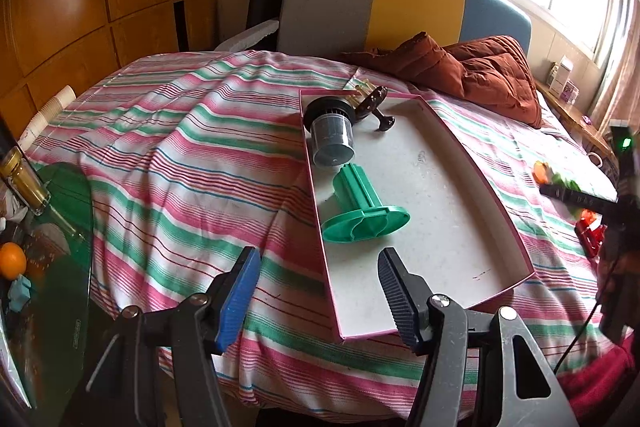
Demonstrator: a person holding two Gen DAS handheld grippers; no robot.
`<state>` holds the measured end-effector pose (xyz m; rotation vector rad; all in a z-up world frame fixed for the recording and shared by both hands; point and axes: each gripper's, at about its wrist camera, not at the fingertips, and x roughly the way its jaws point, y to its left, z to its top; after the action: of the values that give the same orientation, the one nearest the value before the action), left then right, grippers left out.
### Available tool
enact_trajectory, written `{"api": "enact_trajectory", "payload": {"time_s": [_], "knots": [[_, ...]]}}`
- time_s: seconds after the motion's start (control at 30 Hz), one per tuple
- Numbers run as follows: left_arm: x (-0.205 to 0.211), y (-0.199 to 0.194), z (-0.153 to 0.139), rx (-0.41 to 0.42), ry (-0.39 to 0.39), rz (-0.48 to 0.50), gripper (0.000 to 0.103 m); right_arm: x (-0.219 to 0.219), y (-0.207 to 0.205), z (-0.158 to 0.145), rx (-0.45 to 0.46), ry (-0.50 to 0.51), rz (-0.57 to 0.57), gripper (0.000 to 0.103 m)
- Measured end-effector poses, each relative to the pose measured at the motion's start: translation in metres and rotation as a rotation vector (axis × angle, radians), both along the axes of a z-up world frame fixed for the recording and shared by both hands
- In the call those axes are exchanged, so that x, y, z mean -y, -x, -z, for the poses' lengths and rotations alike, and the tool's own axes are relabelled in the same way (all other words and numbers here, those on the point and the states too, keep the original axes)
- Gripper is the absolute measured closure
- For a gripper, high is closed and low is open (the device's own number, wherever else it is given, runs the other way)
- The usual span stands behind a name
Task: Organize rigid objects
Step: 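Carry the lime-green part into the tray with the right tool and open it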
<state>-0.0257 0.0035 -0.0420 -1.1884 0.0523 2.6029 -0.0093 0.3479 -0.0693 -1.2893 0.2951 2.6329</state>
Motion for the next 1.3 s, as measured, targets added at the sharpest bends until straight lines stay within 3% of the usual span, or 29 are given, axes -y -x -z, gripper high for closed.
{"api": "enact_trajectory", "payload": {"time_s": [0.23,0.47,0.93,1.3], "knots": [[-0.001,-0.001,0.000,0.002,0.001,0.004,0.041,0.077,0.030,-0.038,-0.061,-0.001,-0.237,0.051],[0.002,0.002,0.001,0.008,0.001,-0.005,0.041,0.140,0.075,-0.035,-0.010,-0.043,-0.419,0.051],[0.013,0.010,0.005,0.027,0.018,-0.032,0.041,0.161,0.145,0.026,0.153,-0.123,-0.376,0.051],[0.012,0.012,0.005,0.028,0.018,-0.037,0.041,0.153,0.136,0.019,0.096,-0.056,-0.365,0.050]]}}
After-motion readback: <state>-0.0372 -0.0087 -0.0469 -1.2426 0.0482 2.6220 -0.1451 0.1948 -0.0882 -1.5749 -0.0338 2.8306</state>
